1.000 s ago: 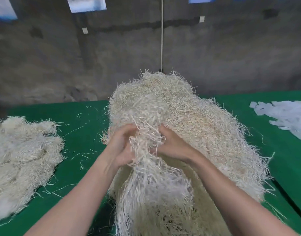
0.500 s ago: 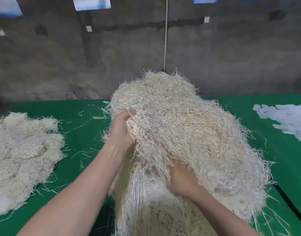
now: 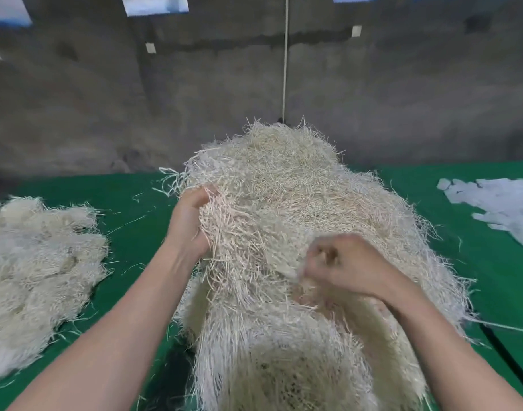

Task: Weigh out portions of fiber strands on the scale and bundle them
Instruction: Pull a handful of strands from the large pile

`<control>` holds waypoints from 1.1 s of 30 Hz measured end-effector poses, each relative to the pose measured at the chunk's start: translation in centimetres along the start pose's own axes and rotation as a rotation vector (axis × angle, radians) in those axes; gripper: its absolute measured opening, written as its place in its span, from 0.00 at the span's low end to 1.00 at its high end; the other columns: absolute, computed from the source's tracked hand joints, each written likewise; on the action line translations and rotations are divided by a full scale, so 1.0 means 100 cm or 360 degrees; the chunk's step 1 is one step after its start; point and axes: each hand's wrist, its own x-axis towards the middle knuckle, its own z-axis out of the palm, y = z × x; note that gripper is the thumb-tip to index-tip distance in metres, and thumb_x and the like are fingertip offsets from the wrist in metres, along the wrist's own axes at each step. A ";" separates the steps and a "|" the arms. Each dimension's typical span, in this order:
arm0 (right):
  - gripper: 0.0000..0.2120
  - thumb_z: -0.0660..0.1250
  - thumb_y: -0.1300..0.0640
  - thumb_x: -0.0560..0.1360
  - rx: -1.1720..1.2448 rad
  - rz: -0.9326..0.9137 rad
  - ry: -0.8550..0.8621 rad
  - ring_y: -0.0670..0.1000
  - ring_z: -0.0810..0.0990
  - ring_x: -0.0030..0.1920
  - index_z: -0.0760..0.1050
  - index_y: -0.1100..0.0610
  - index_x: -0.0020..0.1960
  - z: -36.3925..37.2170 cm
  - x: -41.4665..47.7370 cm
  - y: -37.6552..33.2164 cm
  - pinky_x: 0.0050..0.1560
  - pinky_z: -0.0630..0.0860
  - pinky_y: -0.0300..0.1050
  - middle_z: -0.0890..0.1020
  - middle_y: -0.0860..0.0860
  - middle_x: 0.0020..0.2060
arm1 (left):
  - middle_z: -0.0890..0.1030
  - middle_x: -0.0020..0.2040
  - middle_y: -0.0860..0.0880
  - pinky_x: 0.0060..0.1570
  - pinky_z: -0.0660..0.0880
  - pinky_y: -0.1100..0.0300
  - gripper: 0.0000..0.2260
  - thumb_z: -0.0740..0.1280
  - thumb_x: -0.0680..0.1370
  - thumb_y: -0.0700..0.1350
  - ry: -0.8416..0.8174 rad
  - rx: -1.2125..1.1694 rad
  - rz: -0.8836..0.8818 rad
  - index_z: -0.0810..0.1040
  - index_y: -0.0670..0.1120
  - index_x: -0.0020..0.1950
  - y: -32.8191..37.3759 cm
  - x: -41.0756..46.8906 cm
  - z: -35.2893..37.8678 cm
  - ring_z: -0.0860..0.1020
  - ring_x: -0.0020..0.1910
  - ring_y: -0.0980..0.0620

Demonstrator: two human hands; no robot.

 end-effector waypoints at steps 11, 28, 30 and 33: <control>0.14 0.59 0.59 0.78 -0.0118 0.0265 -0.0355 0.55 0.77 0.56 0.72 0.57 0.63 0.126 0.035 0.003 0.59 0.70 0.43 0.78 0.56 0.57 | 0.77 0.56 0.44 0.54 0.74 0.39 0.11 0.67 0.64 0.37 -0.0260 -0.0287 0.0025 0.83 0.46 0.43 0.023 -0.006 0.012 0.77 0.58 0.41; 0.13 0.64 0.62 0.76 0.1195 0.0808 0.0346 0.45 0.73 0.31 0.74 0.56 0.60 0.091 0.052 0.001 0.31 0.71 0.39 0.78 0.52 0.44 | 0.81 0.52 0.45 0.59 0.73 0.42 0.12 0.70 0.66 0.40 -0.0389 0.0302 0.0456 0.80 0.43 0.49 0.036 0.006 -0.004 0.79 0.53 0.45; 0.21 0.64 0.67 0.73 0.1308 0.0790 0.0452 0.44 0.73 0.33 0.70 0.57 0.66 0.077 0.050 0.011 0.29 0.70 0.34 0.77 0.55 0.56 | 0.78 0.58 0.45 0.63 0.71 0.47 0.25 0.73 0.64 0.47 -0.0598 0.0842 0.0379 0.74 0.42 0.59 0.023 0.013 -0.019 0.77 0.55 0.49; 0.34 0.61 0.73 0.70 0.1295 0.0687 0.0548 0.41 0.75 0.31 0.61 0.54 0.73 0.058 0.054 0.004 0.25 0.70 0.31 0.64 0.52 0.71 | 0.67 0.63 0.57 0.47 0.71 0.71 0.45 0.78 0.58 0.57 -0.1090 0.1875 -0.0049 0.60 0.56 0.70 -0.004 0.012 -0.022 0.71 0.48 0.60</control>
